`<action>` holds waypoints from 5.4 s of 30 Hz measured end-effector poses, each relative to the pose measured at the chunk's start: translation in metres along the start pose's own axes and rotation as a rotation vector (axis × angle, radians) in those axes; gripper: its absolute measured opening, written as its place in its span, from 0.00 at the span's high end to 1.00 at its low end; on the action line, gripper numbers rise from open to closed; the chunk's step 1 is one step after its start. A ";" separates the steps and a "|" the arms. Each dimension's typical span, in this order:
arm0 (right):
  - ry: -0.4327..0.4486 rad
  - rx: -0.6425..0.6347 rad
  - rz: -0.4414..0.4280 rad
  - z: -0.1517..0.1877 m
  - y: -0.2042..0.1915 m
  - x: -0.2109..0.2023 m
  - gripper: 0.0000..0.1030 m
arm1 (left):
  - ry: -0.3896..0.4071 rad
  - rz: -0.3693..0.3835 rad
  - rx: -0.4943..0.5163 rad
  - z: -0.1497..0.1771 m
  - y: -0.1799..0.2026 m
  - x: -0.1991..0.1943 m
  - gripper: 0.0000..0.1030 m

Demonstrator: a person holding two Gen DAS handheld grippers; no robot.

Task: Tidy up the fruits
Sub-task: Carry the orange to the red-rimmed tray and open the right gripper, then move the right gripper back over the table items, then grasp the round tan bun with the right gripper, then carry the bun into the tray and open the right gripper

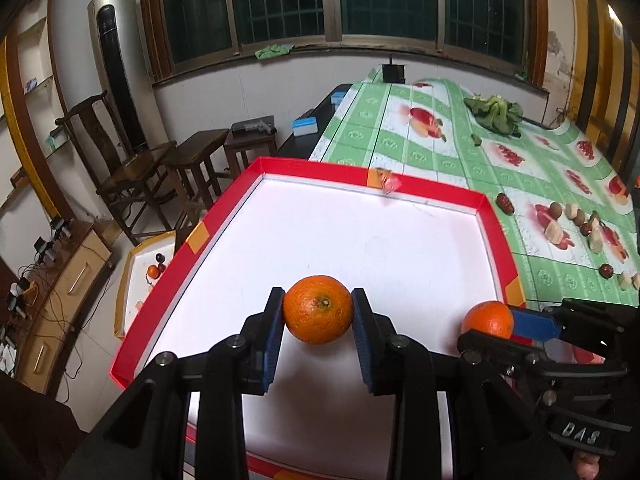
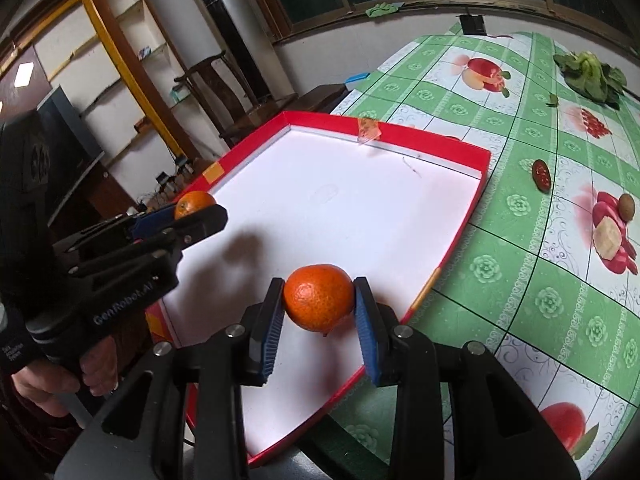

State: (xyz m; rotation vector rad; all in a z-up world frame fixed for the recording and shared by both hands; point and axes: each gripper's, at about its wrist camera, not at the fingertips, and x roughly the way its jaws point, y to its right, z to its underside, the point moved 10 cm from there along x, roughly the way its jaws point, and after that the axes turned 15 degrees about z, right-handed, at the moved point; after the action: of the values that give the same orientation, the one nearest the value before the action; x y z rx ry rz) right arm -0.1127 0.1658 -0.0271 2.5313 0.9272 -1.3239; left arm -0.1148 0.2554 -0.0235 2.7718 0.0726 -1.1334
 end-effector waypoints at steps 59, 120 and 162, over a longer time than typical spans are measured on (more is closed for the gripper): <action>0.234 0.667 0.288 0.088 0.392 -0.163 0.71 | -0.280 0.596 0.554 0.022 0.401 0.075 0.48; 0.101 0.075 -0.054 -0.024 0.023 -0.032 0.71 | 0.093 0.009 0.047 -0.023 0.041 -0.006 0.73; 0.247 0.363 0.142 -0.016 0.185 -0.096 0.50 | 0.079 -0.004 0.132 -0.023 0.082 -0.014 0.26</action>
State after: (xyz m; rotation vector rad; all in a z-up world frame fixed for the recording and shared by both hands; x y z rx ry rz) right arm -0.0349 -0.0204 0.0289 3.0247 0.5673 -1.2536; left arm -0.1005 0.1780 0.0124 2.9333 0.0130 -1.0667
